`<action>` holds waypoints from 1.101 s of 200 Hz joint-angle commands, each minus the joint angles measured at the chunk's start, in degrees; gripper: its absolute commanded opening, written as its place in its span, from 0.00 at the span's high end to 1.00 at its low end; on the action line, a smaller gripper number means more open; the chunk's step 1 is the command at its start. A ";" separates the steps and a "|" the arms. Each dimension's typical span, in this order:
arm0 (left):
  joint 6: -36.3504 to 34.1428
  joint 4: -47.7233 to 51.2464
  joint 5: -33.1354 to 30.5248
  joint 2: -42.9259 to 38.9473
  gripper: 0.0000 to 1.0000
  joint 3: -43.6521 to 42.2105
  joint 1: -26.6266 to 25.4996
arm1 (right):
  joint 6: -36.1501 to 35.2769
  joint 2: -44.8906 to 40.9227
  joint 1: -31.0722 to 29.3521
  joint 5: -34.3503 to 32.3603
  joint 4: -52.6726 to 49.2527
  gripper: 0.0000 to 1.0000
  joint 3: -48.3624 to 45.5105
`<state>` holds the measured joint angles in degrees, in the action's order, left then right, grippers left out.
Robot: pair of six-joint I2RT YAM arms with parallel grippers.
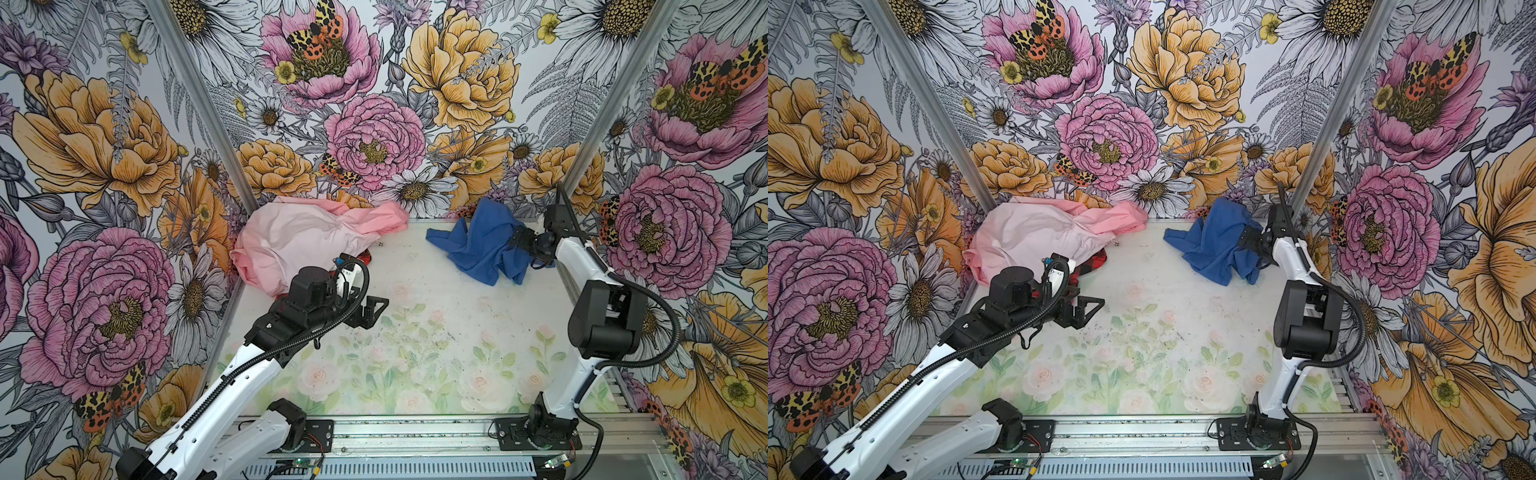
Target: Pick out a specific cloth from the pile
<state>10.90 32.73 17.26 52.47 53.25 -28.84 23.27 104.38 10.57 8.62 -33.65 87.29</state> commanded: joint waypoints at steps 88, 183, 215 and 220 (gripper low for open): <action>-8.98 -63.76 -56.10 8.02 0.01 -34.16 19.88 | -5.44 -46.76 -0.45 -9.34 58.03 0.01 -68.83; -9.09 -97.20 -32.82 36.80 0.01 -37.06 28.49 | -12.94 -14.02 -3.09 -6.94 108.79 0.01 -76.32; -10.09 -93.04 -32.78 36.23 0.01 -35.35 27.63 | -12.86 -15.92 -3.15 -7.38 99.96 0.00 -73.36; -10.29 -92.18 -32.56 36.40 0.01 -34.67 27.53 | -13.19 -16.13 -3.70 -8.08 98.92 0.01 -72.79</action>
<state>2.28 -60.12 -17.80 88.86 16.58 -0.64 11.73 89.67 7.81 1.10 63.86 11.64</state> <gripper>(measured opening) 0.991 0.995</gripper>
